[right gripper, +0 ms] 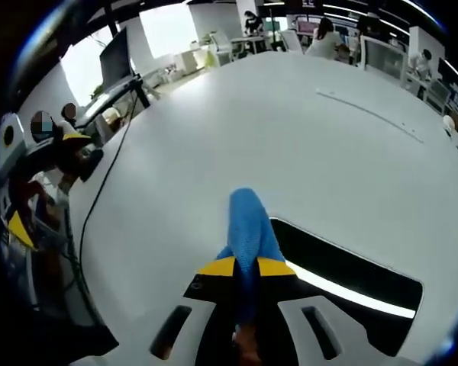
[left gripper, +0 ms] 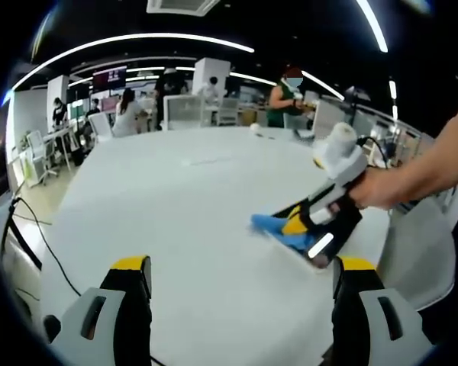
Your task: Wipe the mirror surface with the cleaning cloth until all visible marks leave the cleaned area.
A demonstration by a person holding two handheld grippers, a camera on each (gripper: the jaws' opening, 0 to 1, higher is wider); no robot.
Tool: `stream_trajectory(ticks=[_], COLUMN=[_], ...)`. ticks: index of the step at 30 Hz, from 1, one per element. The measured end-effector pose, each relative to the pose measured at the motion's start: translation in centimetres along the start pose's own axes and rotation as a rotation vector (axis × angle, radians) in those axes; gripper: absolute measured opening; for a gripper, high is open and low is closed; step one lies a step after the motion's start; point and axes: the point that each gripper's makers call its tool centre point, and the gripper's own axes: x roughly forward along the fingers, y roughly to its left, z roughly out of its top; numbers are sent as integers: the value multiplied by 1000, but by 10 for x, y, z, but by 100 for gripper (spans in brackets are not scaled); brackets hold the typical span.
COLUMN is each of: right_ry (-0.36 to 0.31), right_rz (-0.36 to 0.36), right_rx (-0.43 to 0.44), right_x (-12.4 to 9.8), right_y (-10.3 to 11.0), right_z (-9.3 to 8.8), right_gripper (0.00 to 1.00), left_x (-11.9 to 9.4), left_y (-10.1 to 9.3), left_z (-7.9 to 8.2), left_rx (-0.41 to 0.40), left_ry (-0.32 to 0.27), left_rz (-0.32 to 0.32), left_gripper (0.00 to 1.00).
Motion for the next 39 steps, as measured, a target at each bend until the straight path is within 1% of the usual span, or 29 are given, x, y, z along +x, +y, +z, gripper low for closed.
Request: stream_trajectory(ticks=[12,20,30,39], right_ry=[-10,-7,-2,-5], right_rz=[9,12,16,17], right_rx=[-5,6,0,-2], right_x=[-7,-7,-9,-8], right_y=[11,10,14,12], right_z=[-11,-13,-17,-16], right_gripper=[3,3,3,3], left_x=[-3,-3,-4,-5], left_y=[-3,-5,-6,-8], left_z=[2,3,3,4], left_rx=[3,4,5,7], left_ry=[-8,-13,-13,-16], left_rz=[4,5,5,7], left_gripper=[100,100,100,100])
